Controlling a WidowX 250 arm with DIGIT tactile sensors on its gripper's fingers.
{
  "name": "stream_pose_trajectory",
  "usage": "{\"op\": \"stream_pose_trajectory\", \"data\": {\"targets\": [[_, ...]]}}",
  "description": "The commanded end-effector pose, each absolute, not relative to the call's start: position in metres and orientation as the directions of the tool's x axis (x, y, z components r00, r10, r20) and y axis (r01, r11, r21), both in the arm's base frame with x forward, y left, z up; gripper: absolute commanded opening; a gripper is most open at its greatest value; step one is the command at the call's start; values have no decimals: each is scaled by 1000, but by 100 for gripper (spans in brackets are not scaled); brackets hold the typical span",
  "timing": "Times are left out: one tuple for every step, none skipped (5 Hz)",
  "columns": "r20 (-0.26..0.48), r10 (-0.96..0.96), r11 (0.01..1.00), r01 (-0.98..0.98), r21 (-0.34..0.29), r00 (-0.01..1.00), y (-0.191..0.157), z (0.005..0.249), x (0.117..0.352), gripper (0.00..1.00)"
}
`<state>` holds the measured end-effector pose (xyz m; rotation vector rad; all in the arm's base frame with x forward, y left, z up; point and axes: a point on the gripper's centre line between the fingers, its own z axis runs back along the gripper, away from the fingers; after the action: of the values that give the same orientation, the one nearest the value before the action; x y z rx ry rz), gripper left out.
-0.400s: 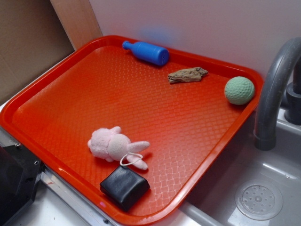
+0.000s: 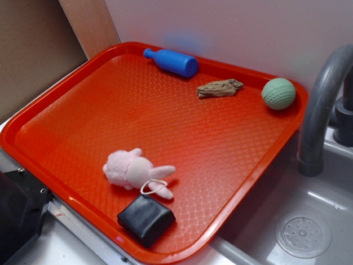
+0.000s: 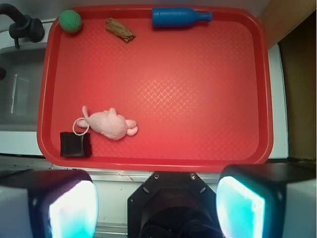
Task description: Grab the green ball.
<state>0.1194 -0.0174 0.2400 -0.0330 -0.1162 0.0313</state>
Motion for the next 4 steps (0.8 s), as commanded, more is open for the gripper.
{"op": "stream_pose_trajectory", "data": {"targets": [[216,-108,993,95,70,970,-61,172,224,100],[220,-152,984,169,-61,964,-100,151,272,100],[425,-348,911,409,-58,836,-144,128,310,100],[403,-402,855,495,-157,822,-188,93,336,100]]}}
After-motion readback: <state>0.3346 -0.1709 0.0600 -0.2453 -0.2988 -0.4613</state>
